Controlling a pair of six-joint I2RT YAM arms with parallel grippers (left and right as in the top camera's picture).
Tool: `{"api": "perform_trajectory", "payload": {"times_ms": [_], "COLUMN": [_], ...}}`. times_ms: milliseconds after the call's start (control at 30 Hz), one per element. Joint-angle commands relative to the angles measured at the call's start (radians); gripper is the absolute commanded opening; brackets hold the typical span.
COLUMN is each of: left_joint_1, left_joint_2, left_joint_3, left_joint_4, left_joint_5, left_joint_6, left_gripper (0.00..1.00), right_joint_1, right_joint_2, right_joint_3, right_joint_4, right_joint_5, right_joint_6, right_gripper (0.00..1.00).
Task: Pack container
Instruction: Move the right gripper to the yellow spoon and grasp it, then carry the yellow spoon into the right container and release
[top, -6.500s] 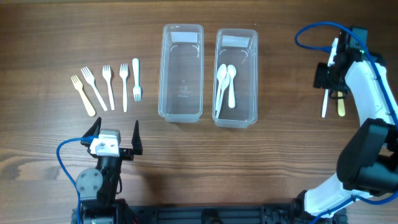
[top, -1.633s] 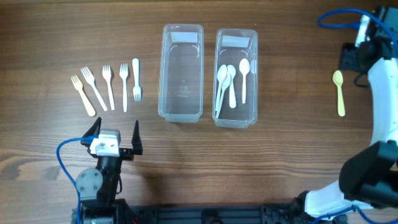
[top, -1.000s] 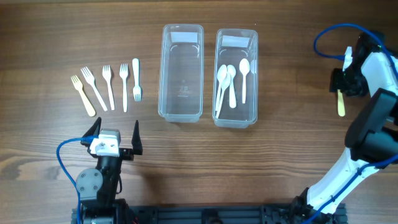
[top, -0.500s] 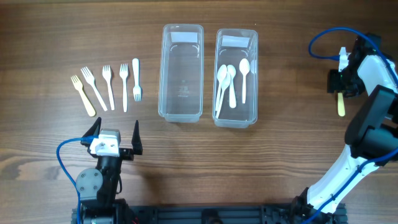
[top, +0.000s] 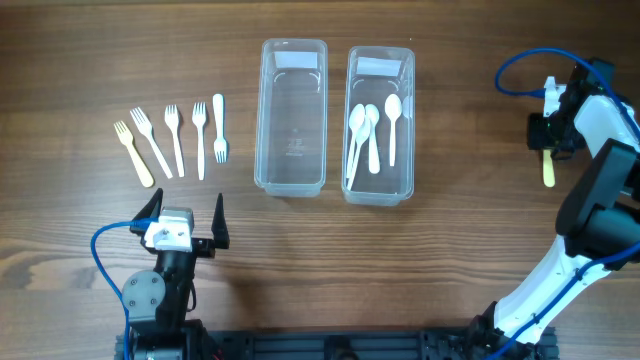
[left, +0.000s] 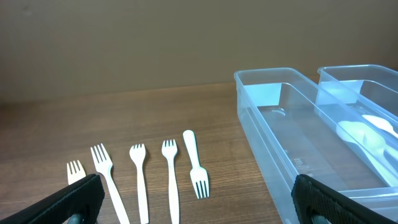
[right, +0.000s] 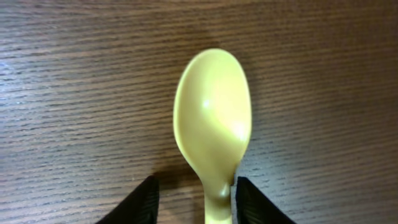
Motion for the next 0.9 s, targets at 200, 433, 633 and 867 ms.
{"api": "perform_trajectory", "payload": {"times_ms": [200, 433, 633, 867], "left_joint_1": [-0.006, -0.006, -0.006, -0.006], "left_joint_2": [-0.006, -0.006, -0.006, -0.006], "left_joint_3": [-0.008, -0.008, -0.008, -0.008], "left_joint_4": [0.004, 0.004, 0.004, 0.003], "left_joint_5": [-0.005, -0.005, -0.005, -0.005], "left_joint_6": [0.022, 0.022, 0.022, 0.022], "left_gripper": [1.0, 1.0, 1.0, 1.0], "right_joint_1": [-0.006, -0.002, 0.049, 0.206], "right_joint_2": [0.039, 0.031, -0.013, -0.134], "right_joint_3": [-0.045, -0.013, 0.064, 0.13], "right_joint_4": [-0.012, -0.047, -0.095, -0.108], "right_joint_5": [-0.026, -0.066, -0.115, -0.151], "right_joint_6": [0.024, 0.124, 0.155, 0.173], "right_gripper": [0.14, 0.04, 0.04, 0.04]}}
